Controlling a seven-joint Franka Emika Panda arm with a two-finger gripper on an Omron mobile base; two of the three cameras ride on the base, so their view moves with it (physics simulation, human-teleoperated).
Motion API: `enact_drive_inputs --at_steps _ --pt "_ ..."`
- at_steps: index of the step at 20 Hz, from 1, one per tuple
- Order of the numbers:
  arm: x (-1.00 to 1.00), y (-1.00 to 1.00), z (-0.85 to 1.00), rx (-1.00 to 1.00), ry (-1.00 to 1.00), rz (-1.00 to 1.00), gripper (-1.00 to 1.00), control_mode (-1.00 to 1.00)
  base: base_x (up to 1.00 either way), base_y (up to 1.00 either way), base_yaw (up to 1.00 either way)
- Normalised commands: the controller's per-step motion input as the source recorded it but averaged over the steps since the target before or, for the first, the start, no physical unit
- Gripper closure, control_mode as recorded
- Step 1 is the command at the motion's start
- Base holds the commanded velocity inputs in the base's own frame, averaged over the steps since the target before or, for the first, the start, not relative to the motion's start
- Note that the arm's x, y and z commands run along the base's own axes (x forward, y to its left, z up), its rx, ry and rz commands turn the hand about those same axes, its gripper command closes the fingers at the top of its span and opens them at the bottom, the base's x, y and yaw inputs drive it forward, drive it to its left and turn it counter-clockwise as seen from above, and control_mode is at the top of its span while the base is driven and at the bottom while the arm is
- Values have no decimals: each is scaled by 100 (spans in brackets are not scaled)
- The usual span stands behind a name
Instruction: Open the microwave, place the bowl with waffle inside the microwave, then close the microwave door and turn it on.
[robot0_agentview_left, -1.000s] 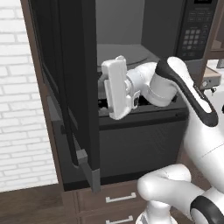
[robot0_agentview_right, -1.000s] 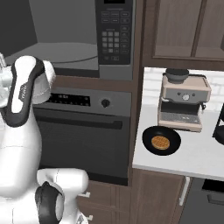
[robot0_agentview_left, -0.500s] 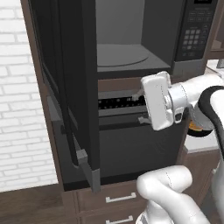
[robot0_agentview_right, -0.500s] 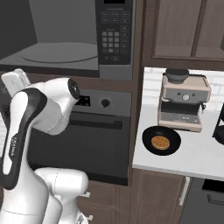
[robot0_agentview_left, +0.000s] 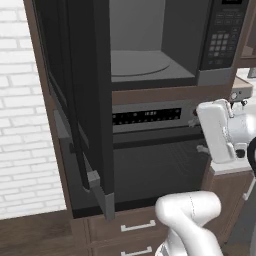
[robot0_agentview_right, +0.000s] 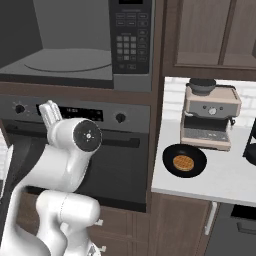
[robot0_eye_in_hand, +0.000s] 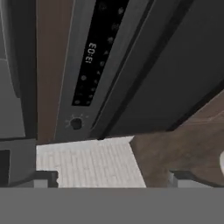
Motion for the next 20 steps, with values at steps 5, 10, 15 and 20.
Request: enact_drive_inputs --at_steps 5,10,15,20 --pt "0 -100 -36 -10 3 -41 -100 -100 0 0 0" --pt "0 -100 -34 -4 7 -39 -100 -100 0 0 0" --pt "14 -100 -31 -1 19 -37 -100 -100 0 0 0" --pt "29 -100 -22 0 18 -12 -100 -100 0 0 0"
